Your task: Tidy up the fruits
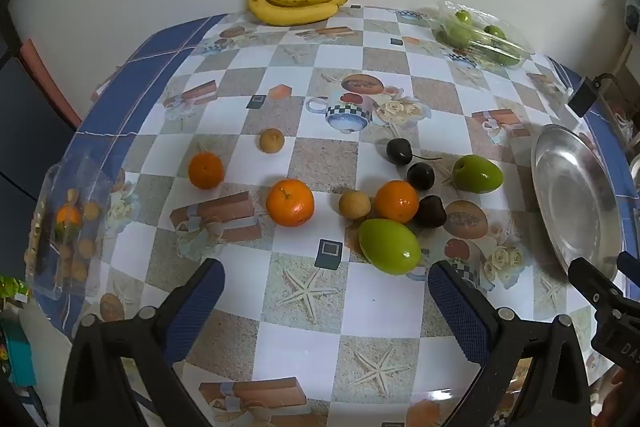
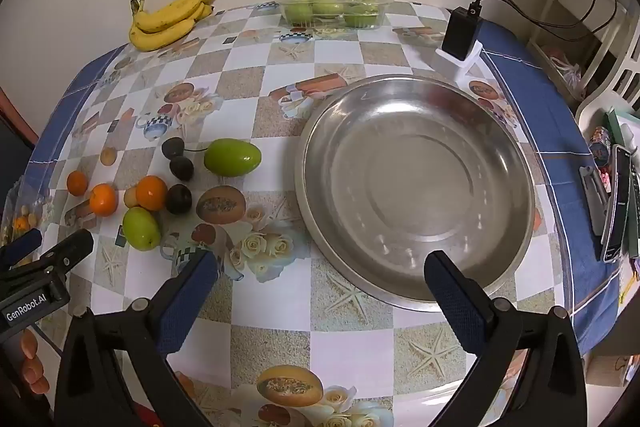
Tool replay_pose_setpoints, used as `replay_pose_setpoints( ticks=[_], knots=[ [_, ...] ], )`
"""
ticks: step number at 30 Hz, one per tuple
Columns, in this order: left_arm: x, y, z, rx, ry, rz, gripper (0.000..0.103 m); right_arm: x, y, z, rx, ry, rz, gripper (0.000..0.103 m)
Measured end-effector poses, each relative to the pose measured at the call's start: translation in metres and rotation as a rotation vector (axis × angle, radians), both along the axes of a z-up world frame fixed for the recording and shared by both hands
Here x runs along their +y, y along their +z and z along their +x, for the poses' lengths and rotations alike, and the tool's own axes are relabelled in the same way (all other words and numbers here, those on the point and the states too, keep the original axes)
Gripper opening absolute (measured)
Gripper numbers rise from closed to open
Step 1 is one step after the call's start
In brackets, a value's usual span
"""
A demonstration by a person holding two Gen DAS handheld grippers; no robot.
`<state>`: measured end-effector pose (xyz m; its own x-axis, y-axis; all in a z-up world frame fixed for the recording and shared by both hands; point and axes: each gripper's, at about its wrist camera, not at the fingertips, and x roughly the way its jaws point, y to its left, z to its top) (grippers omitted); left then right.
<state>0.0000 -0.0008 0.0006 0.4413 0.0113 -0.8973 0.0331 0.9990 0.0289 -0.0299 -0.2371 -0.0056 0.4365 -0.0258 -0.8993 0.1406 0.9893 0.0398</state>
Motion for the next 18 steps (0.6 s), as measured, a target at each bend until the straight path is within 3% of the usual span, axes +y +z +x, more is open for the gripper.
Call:
replay_pose_setpoints(
  ticks=[18],
  knots=[
    [0.0010, -0.0008, -0.0011, -0.001, 0.011, -0.008, 0.103, -0.0001, -0.0027, 0.0004, 0.009, -0.005, 0.003, 0.103]
  ],
)
